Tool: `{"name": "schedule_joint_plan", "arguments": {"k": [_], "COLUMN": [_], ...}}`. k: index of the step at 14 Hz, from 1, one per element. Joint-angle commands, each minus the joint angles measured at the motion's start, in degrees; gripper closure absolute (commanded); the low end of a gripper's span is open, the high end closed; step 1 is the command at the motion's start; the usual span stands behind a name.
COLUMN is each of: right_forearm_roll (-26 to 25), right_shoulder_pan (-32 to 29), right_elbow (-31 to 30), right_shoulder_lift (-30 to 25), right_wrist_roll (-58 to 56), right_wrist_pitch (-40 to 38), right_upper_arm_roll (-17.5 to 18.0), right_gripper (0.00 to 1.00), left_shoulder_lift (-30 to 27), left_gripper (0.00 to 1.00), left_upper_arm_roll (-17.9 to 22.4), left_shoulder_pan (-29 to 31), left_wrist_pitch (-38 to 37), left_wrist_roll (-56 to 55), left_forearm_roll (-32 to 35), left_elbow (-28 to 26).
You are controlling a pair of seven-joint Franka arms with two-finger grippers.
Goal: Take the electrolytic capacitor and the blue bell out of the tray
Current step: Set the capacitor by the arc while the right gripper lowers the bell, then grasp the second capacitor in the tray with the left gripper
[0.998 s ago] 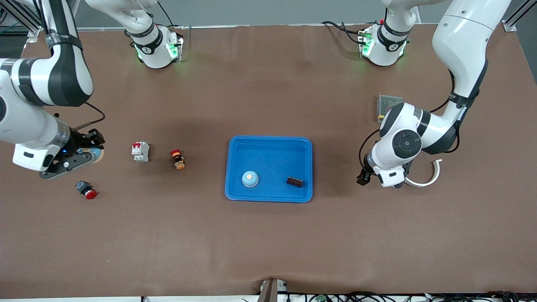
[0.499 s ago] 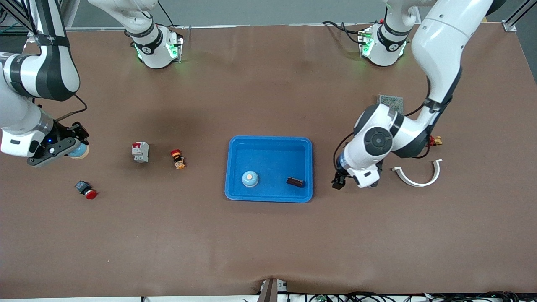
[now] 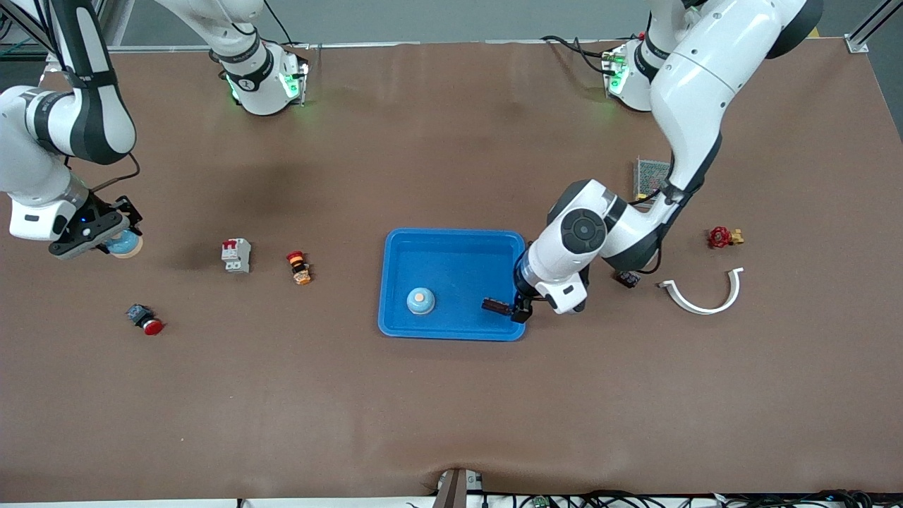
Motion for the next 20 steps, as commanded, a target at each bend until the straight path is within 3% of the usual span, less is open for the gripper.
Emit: {"name": "schedule_joint_plan", "arguments": {"k": [1,3,7,12,14,17,20], "right_forearm_roll": [-1.18,-1.18,-0.39,8.22,8.84,11.38,11.57], "right_shoulder_pan": [-5.24,-8.14,-13.67,-15.01,-14.92,-14.75,-14.83], "right_elbow": [-3.76,-4.47,-4.65,-4.56,-4.47,-4.47,-4.47], "right_shoulder_lift": [-1.23,0.62,4.74,12.21,13.54,14.86,16.09], "right_wrist_roll": [-5.34,-7.02,-6.77,-6.68,-6.68,-6.68,-6.68], "right_wrist_pitch": [5.69,6.94,5.98,6.5,7.2,7.38,8.61], "right_upper_arm_roll": [1.11,1.11,1.28,1.28,1.28,1.28,1.28], "right_gripper": [1.0,1.0,1.0,1.0,1.0,1.0,1.0], "left_shoulder_lift": [3.54,4.43,6.19,7.33,7.24,6.72,4.88], "left_gripper": [0.02,0.11,0.17,0.29,0.5,0.98,1.0], "left_upper_arm_roll": [0.85,2.08,3.14,5.5,5.95,5.95,5.86], "left_shoulder_pan": [-2.99,-4.22,-5.11,-6.51,-6.87,-6.87,-6.87], "left_wrist_pitch": [1.81,2.25,5.68,6.12,6.12,6.12,4.9], "left_wrist_roll": [-2.68,-3.75,-4.28,-4.28,-4.19,-4.02,-4.1], "left_forearm_roll": [-0.51,-0.42,-0.33,-0.16,-0.16,-0.16,-0.07], "left_elbow": [4.26,4.89,4.8,4.63,4.62,4.71,4.8]}}
